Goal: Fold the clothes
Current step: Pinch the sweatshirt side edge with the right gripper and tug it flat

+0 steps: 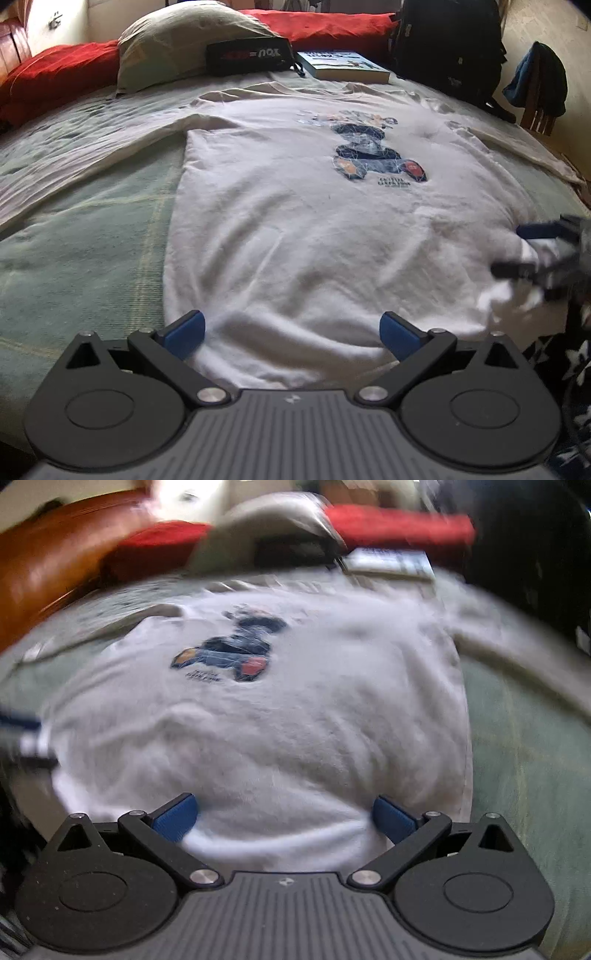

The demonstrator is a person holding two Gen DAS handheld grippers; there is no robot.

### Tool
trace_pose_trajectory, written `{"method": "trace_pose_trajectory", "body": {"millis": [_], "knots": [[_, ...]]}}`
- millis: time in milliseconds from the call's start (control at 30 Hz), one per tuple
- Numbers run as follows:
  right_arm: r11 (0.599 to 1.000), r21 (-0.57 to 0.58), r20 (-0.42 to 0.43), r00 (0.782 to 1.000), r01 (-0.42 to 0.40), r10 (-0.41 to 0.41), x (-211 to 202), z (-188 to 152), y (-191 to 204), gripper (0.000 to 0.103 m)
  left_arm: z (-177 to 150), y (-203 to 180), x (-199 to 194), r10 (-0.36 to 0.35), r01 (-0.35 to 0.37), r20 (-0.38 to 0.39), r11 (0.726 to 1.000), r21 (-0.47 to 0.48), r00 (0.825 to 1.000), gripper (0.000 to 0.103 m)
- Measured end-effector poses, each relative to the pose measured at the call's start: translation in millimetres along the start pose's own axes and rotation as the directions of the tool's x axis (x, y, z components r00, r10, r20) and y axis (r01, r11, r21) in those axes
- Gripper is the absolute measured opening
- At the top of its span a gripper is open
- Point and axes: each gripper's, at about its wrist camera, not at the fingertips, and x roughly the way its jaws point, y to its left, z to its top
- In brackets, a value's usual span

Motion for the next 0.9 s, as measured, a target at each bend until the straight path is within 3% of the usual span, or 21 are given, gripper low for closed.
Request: {"method": "trace_pose_trajectory", "body": {"millis": [100, 200, 333, 400, 533, 633, 733, 900], "knots": [[0.999, -0.050, 0.063, 0.998, -0.009, 0.012, -10.7, -17.3, 0.2, 0.103, 4.4, -5.5, -0.4, 0.007, -0.006, 0.025, 1.000, -0.014, 1.000, 0.100], [0.999, -0.033, 0.047, 0.999, -0.023, 0.025, -28.2, -22.5, -7.0, 0.103, 0.2, -18.8, 9.1, 0.020, -0.020, 0.020, 1.000, 0.003, 1.000, 0.100], [0.995, -0.094, 0.017, 1.000, 0.015, -0.014, -50.3, -43.0, -8.9, 0.103, -12.1, -33.6, 11.9, 0.072, -0.074, 0.038, 0.995, 0.068, 0.997, 0.101], [0.992, -0.114, -0.005, 0.999, 0.047, -0.048, -58.7, -49.8, -5.3, 0.103, -10.1, -29.6, 3.6, 0.066, -0.067, 0.027, 0.997, 0.027, 0.997, 0.101], [0.995, -0.103, 0.043, 0.999, 0.009, -0.005, -71.5, -47.8, 2.9, 0.103, -6.0, -24.4, -20.5, 0.097, -0.095, 0.059, 0.994, -0.045, 0.994, 0.101], [0.999, -0.020, 0.045, 0.999, -0.026, 0.027, -69.6, -49.6, -4.1, 0.103, -12.1, -30.7, -35.0, 0.115, -0.113, 0.083, 0.993, -0.038, 0.990, 0.101], [0.988, 0.140, 0.010, 0.998, -0.065, 0.064, -67.5, -61.6, -24.3, 0.103, -24.3, -37.5, -40.8, 0.086, -0.083, 0.079, 0.996, -0.034, 0.993, 0.101], [0.896, 0.354, 0.068, 0.963, -0.267, 0.260, -67.7, -73.9, -63.1, 0.103, -34.9, -48.2, -44.9, 0.058, -0.055, 0.092, 0.998, -0.030, 0.994, 0.101]]}}
